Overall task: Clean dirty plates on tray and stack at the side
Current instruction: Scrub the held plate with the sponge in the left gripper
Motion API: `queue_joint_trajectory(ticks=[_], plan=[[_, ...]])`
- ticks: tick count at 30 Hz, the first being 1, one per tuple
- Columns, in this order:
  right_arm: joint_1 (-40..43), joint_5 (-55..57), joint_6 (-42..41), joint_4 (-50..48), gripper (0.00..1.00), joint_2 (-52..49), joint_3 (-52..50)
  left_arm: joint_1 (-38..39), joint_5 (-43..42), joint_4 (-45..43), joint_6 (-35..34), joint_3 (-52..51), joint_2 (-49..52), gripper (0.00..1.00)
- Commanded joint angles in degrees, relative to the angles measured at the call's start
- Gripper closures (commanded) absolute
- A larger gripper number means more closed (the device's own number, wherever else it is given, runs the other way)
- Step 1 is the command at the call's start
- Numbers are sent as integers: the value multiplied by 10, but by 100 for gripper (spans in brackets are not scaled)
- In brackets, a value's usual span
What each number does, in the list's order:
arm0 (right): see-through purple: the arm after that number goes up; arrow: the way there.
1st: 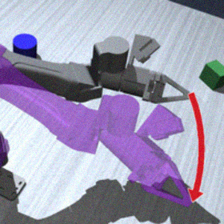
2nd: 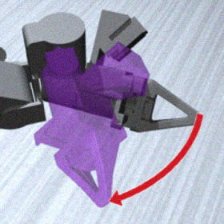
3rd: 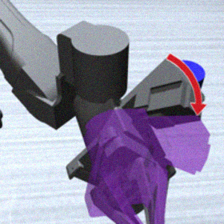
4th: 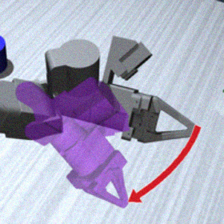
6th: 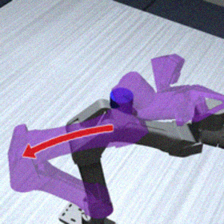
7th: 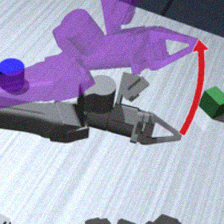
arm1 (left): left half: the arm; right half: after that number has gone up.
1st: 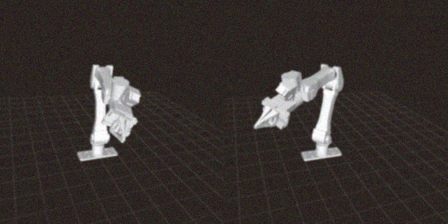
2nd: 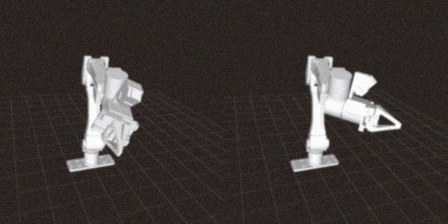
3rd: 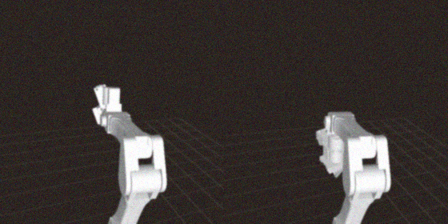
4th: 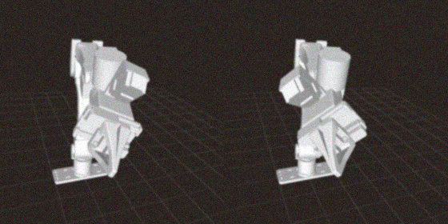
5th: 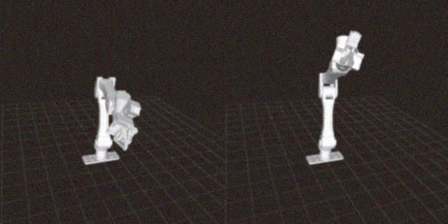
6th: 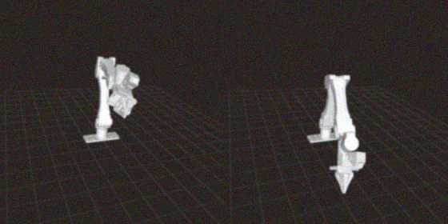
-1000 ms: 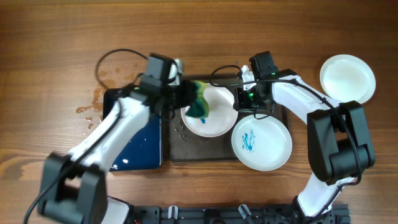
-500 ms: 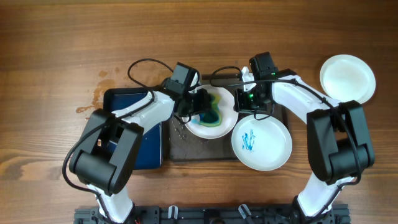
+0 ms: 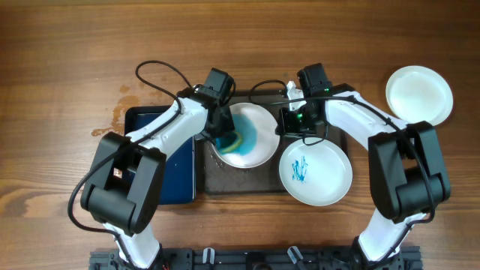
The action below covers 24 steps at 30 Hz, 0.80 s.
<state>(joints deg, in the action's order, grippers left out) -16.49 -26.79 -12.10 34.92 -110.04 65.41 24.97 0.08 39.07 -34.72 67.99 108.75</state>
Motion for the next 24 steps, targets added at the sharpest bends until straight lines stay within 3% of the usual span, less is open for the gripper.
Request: queue_joint_trajectory(ticks=[1, 5, 10, 17, 18, 19, 20, 22, 24], plan=[[10, 32, -1, 7, 95, -6, 10, -27, 219, 49, -32, -13, 24, 96], [10, 32, -1, 7, 96, -6, 10, -21, 187, 50, -4, -11, 21, 96], [10, 32, 0, 5, 96, -6, 10, 22, -10, 8, 133, -11, 21, 96], [10, 27, 0, 5, 92, -6, 10, 80, -31, -11, 111, -11, 21, 96], [10, 27, -1, 4, 85, -6, 10, 81, -31, -11, 102, -11, 21, 96], [10, 27, -2, 3, 65, -6, 10, 81, -31, -11, 98, -11, 21, 96], [10, 27, -5, 2, 39, -6, 10, 80, -32, -10, 94, -11, 21, 96], [10, 27, -13, 3, 29, -6, 10, 77, -31, -10, 85, -11, 21, 96], [12, 32, -12, 2, 27, -6, 11, 74, -31, -10, 85, -11, 21, 96]])
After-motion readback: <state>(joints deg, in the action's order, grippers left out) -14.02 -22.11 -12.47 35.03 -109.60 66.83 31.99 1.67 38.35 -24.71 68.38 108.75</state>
